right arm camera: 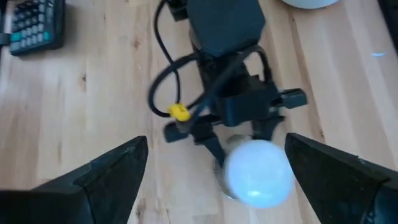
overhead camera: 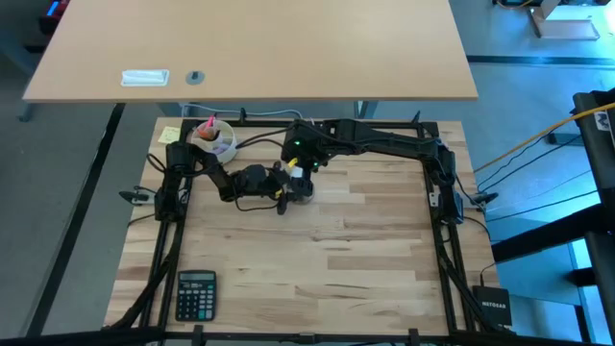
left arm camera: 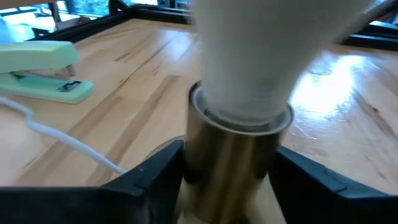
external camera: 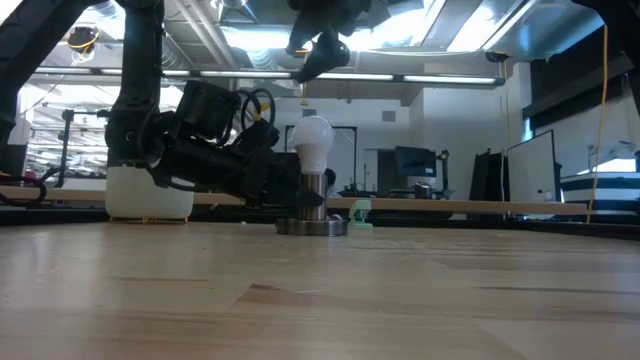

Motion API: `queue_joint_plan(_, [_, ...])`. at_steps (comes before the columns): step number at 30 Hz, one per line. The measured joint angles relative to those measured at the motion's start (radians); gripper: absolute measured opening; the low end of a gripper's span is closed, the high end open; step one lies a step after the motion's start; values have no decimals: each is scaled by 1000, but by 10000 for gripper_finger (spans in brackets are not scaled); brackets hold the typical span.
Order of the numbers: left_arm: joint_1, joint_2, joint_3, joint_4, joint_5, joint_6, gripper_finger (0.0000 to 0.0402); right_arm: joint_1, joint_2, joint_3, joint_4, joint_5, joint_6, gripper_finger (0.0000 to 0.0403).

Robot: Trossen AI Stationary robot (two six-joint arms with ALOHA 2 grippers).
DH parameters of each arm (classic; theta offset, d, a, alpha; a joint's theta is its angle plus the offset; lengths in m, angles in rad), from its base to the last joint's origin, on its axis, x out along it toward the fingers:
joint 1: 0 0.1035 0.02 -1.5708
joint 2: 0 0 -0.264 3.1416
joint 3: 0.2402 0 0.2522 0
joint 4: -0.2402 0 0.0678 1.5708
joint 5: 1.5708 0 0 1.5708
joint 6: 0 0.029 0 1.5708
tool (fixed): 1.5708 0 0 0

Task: Screw lightbulb
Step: Insert the lightbulb into the lamp

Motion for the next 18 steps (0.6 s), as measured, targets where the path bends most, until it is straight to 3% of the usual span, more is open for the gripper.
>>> queue_joint_plan(7, [-18, 0, 2, -2, 26, 28, 167, -8, 7, 0, -77, 15, 41, 381])
queue_joint_plan(18, [-101, 26, 109, -102, 28, 69, 194, -5, 9, 0, -212, 51, 37, 381])
